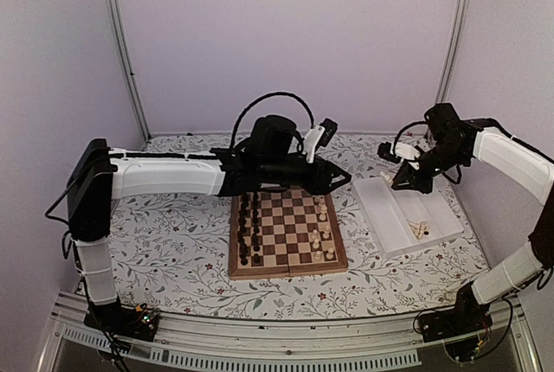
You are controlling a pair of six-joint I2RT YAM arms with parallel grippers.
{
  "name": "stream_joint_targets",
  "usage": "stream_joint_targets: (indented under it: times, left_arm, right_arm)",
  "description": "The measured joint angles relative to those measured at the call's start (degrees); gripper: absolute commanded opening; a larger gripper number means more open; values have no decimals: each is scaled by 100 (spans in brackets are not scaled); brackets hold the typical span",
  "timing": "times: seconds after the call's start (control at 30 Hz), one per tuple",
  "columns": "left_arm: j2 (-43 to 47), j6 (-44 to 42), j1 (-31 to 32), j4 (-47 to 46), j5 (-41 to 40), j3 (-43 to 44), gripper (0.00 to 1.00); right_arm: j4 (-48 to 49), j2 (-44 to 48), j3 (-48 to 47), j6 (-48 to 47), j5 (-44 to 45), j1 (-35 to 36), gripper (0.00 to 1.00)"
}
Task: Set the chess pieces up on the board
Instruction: Pick up the chess piece from the storage box.
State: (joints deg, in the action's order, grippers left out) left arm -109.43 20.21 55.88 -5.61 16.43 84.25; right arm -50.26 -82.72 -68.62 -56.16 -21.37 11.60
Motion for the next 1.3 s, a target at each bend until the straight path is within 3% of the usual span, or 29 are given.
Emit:
stream_joint_targets:
  times: [0.27,0.83,1.0,1.3]
  left_arm:
    - [-896,629,44,-525,490,511,43]
    - [-997,909,72,-686,894,658,38]
    - [-1012,955,72,-656,916,658,28]
    - [-992,973,17,-684,844,584,0]
  right_arm:
    - [-50,319,2,542,-483,1318,7]
    - [-76,271,2,892,-575,1578,7]
    - [-70,260,0,940,-575,1578,7]
    - [35,111,9,1029,-549,1578,7]
